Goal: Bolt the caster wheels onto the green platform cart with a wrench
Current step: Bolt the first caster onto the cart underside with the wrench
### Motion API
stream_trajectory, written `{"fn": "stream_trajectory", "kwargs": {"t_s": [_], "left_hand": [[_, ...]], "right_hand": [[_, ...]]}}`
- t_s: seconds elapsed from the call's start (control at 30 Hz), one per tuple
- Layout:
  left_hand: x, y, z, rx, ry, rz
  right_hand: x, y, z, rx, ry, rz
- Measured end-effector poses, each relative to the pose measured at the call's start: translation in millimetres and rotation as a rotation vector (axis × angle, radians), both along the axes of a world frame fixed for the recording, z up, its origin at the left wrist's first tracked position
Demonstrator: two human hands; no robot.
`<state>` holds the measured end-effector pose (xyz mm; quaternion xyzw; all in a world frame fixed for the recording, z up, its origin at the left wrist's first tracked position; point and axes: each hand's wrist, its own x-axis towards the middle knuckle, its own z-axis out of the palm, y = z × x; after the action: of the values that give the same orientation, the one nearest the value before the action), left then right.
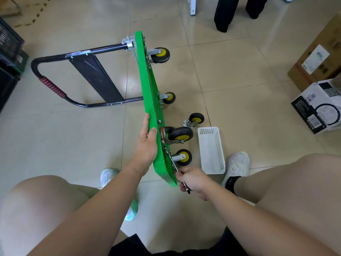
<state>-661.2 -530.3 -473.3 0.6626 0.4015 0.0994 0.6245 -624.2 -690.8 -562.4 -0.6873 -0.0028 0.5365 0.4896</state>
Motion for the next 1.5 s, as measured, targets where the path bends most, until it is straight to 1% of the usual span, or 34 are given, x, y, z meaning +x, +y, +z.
{"fn": "stream_trajectory", "kwargs": {"t_s": [0.3, 0.4, 0.6, 0.73, 0.97, 1.13, 1.5], "left_hand": [[-2.1, -0.5, 6.0, 0.026, -0.003, -0.023], [-1.6, -0.8, 5.3, 0.034, 0.013, -0.029], [-0.8, 0.3, -0.7, 0.018, 0.006, -0.012], [1.7, -0.1, -0.9, 0.018, 0.011, -0.020], [0.9, 1.6, -0.9, 0.005, 0.014, -0.024], [-0.6, -1.5, 5.0, 0.020, 0.013, -0.026], [-2.3, -1.3, 4.2, 0.037, 0.022, -0.041]], "right_hand": [[11.8, -2.2, -2.1, -0.017, -0.009, 0.016], [10.5, 3.3, -9.9, -0.034, -0.039, 0.066], [8.8, 8.9, -18.9, -0.038, -0.081, 0.088], [12.9, 12.0, -22.2, -0.040, -0.179, 0.121], [17.2, -8.7, -9.4, -0.066, -0.147, 0.196], [2.9, -12.1, 10.2, 0.005, -0.038, 0.122], [-7.2, -0.7, 37.0, 0.039, 0.016, 0.005]]}}
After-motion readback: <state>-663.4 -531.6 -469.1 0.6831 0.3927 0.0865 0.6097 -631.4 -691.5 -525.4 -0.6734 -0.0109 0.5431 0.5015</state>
